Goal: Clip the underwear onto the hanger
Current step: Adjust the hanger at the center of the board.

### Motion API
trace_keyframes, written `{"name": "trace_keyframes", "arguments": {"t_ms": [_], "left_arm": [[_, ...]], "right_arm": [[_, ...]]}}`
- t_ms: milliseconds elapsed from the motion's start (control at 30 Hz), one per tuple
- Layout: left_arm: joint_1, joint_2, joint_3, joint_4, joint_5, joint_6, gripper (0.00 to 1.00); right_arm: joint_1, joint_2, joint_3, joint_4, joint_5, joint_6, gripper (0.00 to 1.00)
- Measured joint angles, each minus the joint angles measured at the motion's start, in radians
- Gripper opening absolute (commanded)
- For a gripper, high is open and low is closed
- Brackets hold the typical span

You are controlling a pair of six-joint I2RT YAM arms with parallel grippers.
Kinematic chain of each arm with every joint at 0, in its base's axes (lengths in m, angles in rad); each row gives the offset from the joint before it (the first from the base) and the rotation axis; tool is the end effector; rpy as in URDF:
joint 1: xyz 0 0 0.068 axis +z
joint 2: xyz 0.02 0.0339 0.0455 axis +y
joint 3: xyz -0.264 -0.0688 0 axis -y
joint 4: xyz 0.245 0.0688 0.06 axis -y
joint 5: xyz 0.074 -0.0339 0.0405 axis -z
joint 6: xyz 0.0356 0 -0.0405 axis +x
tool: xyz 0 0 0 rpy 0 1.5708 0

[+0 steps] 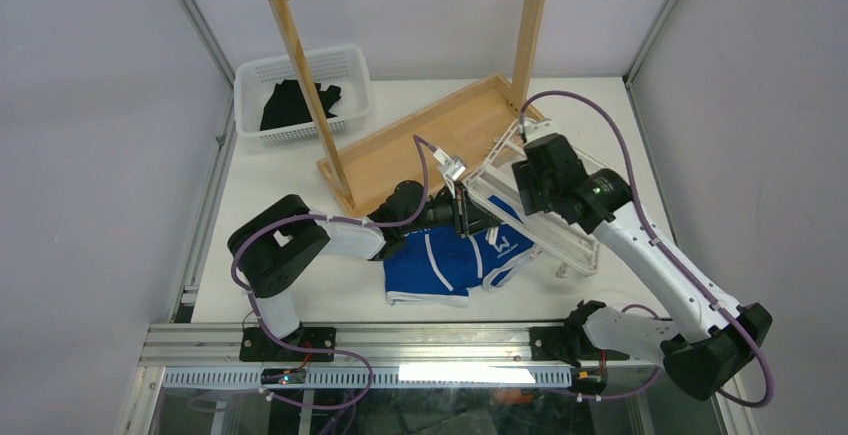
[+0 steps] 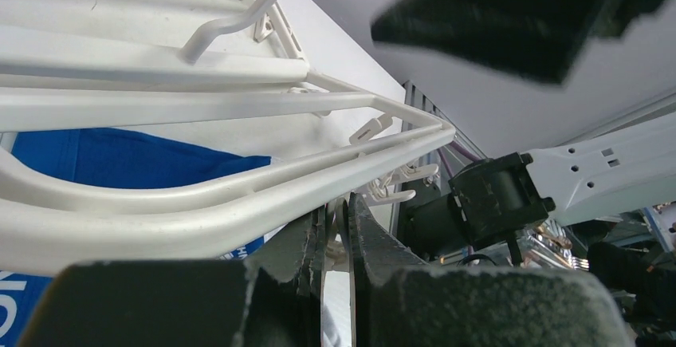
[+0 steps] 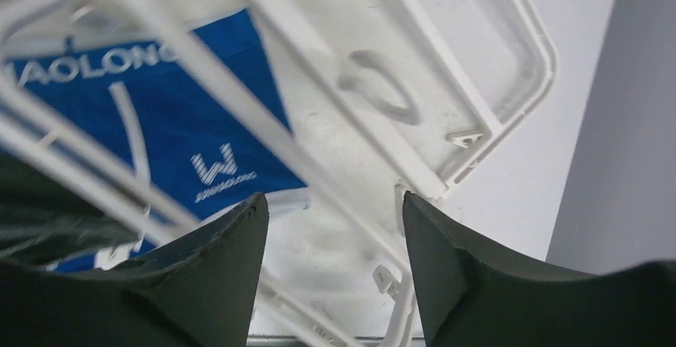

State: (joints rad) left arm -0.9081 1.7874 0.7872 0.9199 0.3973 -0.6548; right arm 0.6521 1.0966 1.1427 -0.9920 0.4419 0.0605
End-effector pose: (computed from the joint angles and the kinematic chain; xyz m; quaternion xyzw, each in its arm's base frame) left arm 0.2143 -0.2970 0.1890 0.2238 0.6978 -0.5712 0.3698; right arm 0.1710 0.1114 0.3335 -0.2062 0.9078 -0.0908 0.3538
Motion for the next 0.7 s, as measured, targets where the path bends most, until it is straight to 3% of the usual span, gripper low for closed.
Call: {"name": "trace_keyframes", "arguments": {"t_ms": [200,467,567,700], "left_arm": [[0.0,-0.006,0.0,-0.023,0.001,0.013,0.0],[0.005,-0.006,0.0,-0.063,-0.003,0.028,0.0],[0.007,-0.006,0.0,-0.078,-0.004,0.036,0.0],[0.007,-0.006,0.0,-0.084,-0.004,0.04,0.0]], "right_arm": [[-0.275,0.078,0.028,0.078,-0.02,-0.013,0.66],[-0.394,0.338,0.048,0.185,-0.088,-0.095,0.62],[-0.407,0.372,0.071,0.192,-0.122,-0.118,0.51],[-0.409,0.392,0.093,0.206,-0.152,-0.149,0.28]]}}
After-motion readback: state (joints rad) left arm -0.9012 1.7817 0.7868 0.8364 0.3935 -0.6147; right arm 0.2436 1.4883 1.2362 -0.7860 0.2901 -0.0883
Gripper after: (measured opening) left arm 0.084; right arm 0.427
